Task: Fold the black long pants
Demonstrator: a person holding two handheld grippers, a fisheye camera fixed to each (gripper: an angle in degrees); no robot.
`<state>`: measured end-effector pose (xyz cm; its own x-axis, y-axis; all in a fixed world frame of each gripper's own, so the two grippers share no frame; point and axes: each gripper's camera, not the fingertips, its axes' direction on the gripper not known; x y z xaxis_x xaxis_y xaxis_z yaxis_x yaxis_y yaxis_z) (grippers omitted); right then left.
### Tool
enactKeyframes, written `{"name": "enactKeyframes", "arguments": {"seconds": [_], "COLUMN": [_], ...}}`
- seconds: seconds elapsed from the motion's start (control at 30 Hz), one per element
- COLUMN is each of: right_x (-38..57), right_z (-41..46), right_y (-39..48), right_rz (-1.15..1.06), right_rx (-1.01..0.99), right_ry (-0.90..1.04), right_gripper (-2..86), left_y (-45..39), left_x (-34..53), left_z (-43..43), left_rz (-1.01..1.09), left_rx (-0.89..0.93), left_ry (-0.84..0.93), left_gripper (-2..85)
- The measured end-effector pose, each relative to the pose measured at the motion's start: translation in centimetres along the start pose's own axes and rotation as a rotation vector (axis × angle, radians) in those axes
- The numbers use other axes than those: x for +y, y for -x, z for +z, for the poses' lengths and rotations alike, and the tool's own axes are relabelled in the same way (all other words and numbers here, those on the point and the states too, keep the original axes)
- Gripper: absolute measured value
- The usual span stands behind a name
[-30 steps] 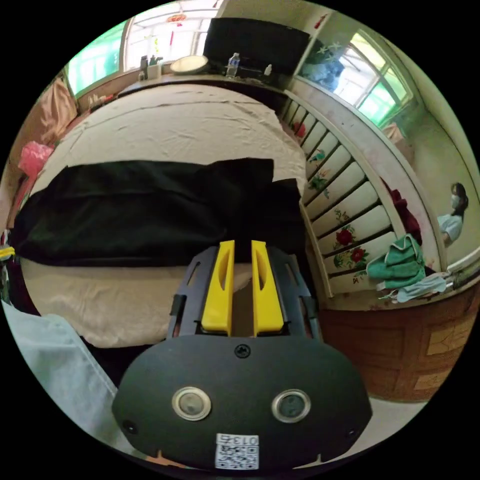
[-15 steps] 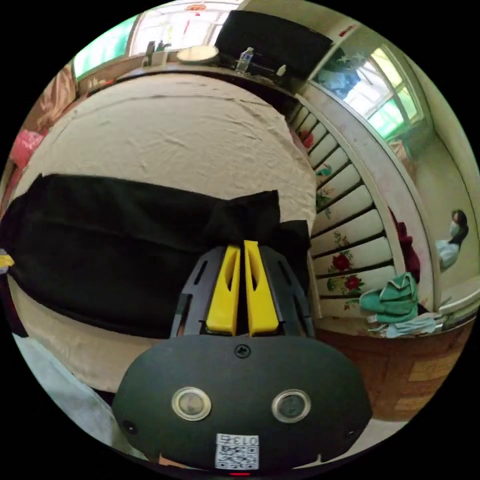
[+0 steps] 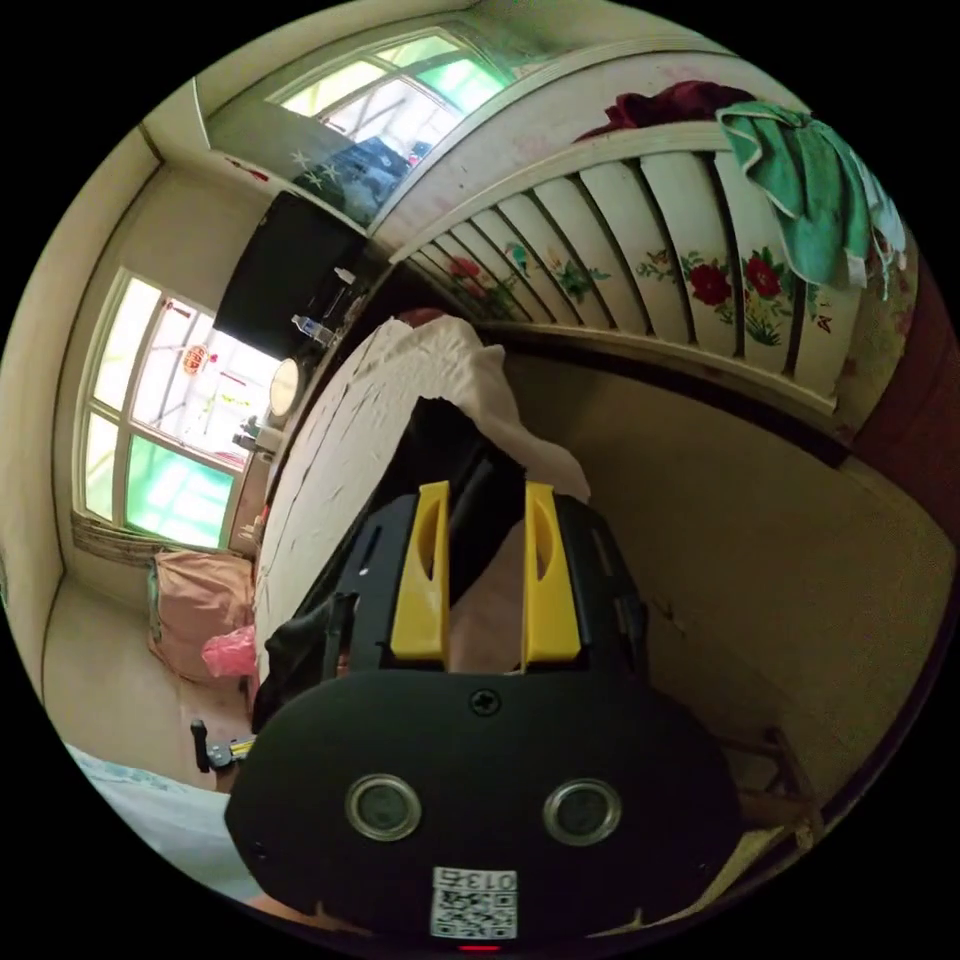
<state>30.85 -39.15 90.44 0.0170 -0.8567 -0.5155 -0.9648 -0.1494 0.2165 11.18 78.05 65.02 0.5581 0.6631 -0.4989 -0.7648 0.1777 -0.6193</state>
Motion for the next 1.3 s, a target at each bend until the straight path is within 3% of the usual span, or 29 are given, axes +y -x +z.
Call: {"name": "enactKeyframes", "arguments": {"seconds": [0.07, 0.17, 0.3, 0.5, 0.53, 0.67, 0.83, 1.0, 1.17, 1.3], "right_x": [-0.6, -2.1, -5.3, -8.7, -9.0, -11.9, -12.7, -10.8, -9.2, -9.3], "right_z": [-0.7, -1.6, 5.0, 14.5, 14.6, 14.1, 9.7, 2.2, 0.9, 1.8], "right_y": [1.1, 5.5, 12.1, 14.2, 14.3, 14.3, 12.7, 7.9, 2.0, -1.7], "right_rz": [-0.047, -0.244, -0.606, -0.755, -0.758, -0.665, -0.603, -0.423, -0.205, -0.106], "right_rx": [0.046, 0.276, 0.406, 0.606, 0.602, 0.517, 0.402, 0.396, 0.344, 0.282], "right_ry": [-0.017, -0.107, 0.134, 0.343, 0.324, 0.234, 0.162, 0.035, 0.055, 0.133], "right_gripper": [13.3, 12.9, 10.8, 4.5, 4.1, 4.2, 6.9, 10.6, 12.2, 11.5], "left_y": [-1.4, -3.2, -3.6, -2.5, -2.0, 1.2, 1.1, -4.1, -11.0, -11.1], "left_x": [-2.4, -6.7, -12.9, -21.4, -21.9, -22.8, -21.9, -22.2, -23.6, -23.7], "left_z": [-0.1, 0.6, 1.9, 8.7, 9.1, 10.2, 10.9, 10.5, 13.9, 15.2], "left_rz": [0.054, 0.153, 0.232, 0.302, 0.311, 0.161, 0.167, 0.328, 0.579, 0.623], "left_rx": [0.008, -0.033, -0.067, -0.015, -0.016, 0.048, 0.071, 0.169, 0.153, 0.133], "left_ry": [-0.065, -0.131, -0.212, -0.059, -0.097, -0.096, -0.113, -0.219, -0.13, -0.116], "left_gripper": [-0.3, -0.3, -0.3, -0.4, -0.3, -0.3, -0.3, -0.3, -0.3, -0.3]}}
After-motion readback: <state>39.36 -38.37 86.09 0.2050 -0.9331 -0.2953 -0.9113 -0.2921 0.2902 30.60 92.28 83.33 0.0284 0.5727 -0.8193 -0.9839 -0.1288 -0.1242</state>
